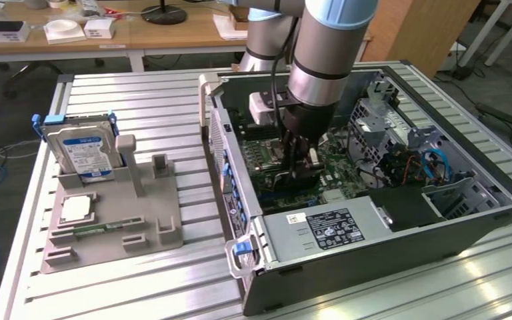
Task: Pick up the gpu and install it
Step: 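Insert the gpu into the slot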
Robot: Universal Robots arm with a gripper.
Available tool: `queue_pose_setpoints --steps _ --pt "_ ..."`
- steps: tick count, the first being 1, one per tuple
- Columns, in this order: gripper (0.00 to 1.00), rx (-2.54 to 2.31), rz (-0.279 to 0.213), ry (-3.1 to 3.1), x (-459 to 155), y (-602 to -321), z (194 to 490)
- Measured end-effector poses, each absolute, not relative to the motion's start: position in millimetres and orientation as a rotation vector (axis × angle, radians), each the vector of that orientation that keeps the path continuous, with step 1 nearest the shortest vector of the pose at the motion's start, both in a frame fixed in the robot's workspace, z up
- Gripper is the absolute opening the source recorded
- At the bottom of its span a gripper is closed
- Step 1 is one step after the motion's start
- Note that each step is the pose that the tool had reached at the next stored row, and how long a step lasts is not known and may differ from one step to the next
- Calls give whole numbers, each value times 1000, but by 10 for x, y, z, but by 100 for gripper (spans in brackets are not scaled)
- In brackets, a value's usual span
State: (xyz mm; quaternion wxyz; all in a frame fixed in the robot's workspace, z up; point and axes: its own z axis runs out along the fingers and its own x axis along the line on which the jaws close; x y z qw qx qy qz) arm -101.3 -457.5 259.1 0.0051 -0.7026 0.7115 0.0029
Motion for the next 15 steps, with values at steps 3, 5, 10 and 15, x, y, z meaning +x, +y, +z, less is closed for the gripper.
queue_pose_setpoints --steps 3,5,10,15 --pt "40 -2199 6 2227 -1019 -4575 2629" --pt "40 -2198 4 2226 -1023 -4575 2660" --pt "40 -2197 1 2224 -1027 -4575 2732" --pt "40 -2196 0 2224 -1027 -4575 2772"
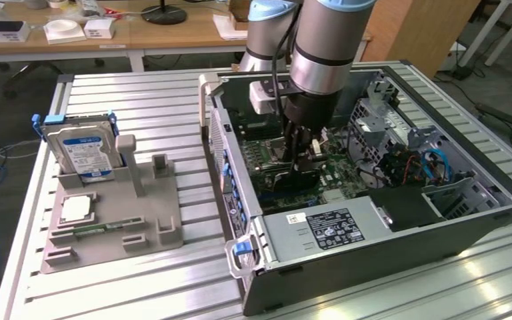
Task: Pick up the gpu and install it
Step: 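Insert the gpu into the slot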
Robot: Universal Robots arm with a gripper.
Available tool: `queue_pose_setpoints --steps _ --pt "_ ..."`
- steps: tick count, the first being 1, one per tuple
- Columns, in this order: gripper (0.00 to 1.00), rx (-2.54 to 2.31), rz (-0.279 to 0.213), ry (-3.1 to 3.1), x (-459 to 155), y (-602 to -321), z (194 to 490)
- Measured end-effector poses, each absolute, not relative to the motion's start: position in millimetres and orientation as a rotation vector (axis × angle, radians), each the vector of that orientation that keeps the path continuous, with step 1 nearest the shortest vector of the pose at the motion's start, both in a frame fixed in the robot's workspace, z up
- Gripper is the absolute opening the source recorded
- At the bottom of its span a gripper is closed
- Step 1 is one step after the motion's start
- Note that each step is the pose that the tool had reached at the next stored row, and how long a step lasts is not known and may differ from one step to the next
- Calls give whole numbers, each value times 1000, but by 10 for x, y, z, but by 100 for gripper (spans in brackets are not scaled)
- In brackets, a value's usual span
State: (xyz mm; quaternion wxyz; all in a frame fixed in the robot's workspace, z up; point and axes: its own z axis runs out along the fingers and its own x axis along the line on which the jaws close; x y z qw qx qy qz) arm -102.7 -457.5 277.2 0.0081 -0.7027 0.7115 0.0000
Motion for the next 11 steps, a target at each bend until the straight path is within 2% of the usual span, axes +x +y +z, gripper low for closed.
queue_pose_setpoints --steps 1,2,4,7,11 --pt "38 -2196 0 2224 -1027 -4575 2772" --pt "32 -2196 0 2224 -1027 -4575 2772" --pt "32 -2196 0 2224 -1027 -4575 2773" --pt "14 -2196 0 2224 -1027 -4575 2772" --pt "10 -2196 0 2224 -1027 -4575 2773"
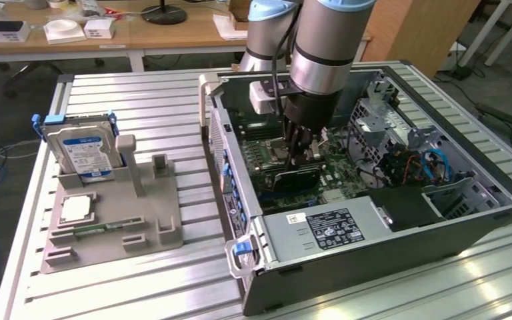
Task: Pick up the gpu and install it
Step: 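Insert the gpu into the slot, then press down on the gpu until it lock into place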
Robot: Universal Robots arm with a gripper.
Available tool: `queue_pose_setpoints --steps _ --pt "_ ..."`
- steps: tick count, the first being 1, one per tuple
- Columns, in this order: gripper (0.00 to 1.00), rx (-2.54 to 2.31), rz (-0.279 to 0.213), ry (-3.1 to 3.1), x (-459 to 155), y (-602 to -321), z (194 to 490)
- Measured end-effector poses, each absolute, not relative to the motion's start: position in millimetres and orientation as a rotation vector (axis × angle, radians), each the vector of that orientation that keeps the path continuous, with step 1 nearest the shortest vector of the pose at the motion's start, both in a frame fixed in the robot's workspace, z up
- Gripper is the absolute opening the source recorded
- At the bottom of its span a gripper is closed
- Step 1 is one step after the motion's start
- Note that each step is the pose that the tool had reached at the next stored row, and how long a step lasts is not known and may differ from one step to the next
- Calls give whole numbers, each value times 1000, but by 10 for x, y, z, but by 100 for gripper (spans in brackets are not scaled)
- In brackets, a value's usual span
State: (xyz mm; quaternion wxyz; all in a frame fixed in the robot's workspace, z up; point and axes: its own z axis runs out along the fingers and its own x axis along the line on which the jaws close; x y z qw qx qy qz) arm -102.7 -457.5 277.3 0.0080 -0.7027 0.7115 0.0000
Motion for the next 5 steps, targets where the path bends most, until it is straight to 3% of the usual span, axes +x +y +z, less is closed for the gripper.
queue_pose_setpoints --steps 5 --pt "10 -2196 0 2224 -1027 -4575 2773"
